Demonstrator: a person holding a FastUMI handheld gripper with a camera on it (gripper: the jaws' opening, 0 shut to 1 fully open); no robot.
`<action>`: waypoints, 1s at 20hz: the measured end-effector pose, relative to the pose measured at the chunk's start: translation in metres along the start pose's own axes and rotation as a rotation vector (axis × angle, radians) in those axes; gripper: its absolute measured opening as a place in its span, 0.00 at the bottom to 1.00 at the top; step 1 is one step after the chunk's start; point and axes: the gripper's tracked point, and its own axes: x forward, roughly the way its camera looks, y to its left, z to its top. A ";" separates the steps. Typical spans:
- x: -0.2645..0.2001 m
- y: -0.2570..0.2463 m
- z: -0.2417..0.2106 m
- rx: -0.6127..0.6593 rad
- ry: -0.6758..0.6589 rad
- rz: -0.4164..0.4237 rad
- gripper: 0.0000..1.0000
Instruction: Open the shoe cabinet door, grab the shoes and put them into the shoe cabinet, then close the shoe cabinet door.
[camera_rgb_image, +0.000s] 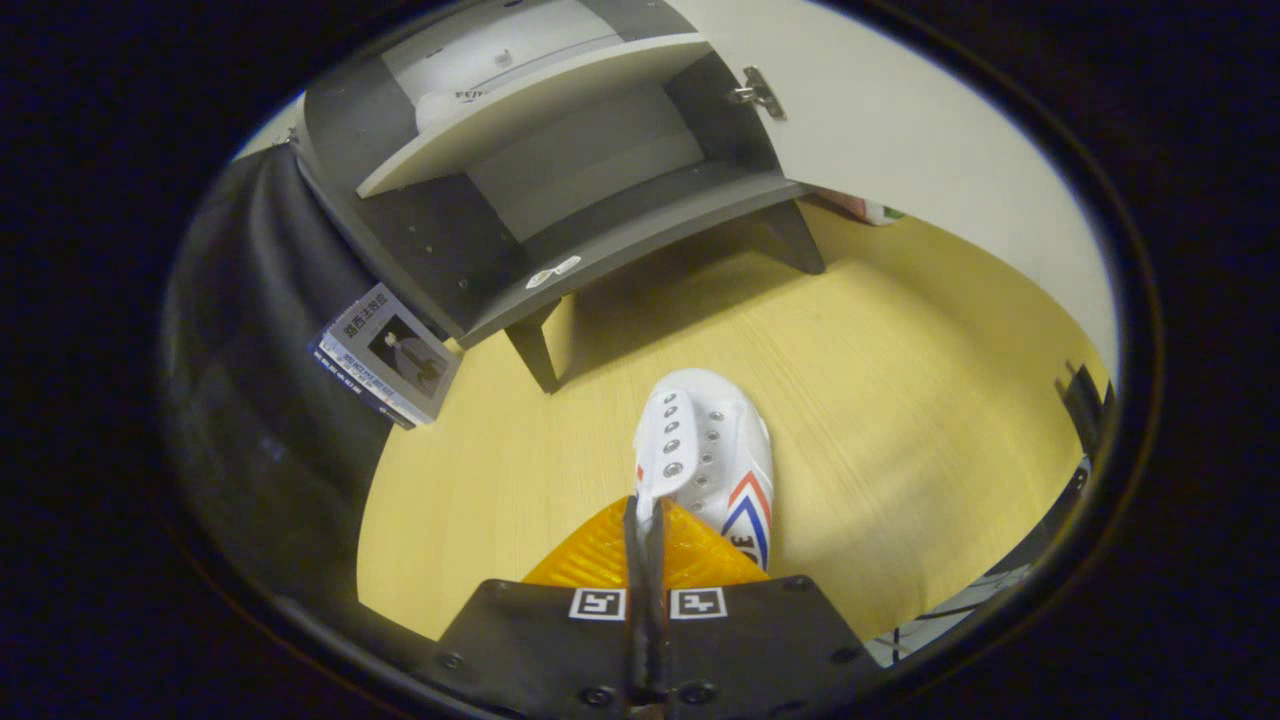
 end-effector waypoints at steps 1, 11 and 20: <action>0.003 -0.002 -0.008 -0.038 0.014 -0.015 0.02; 0.023 0.004 -0.026 -0.075 -0.024 -0.008 0.05; 0.040 0.004 -0.017 -0.049 -0.132 -0.067 0.11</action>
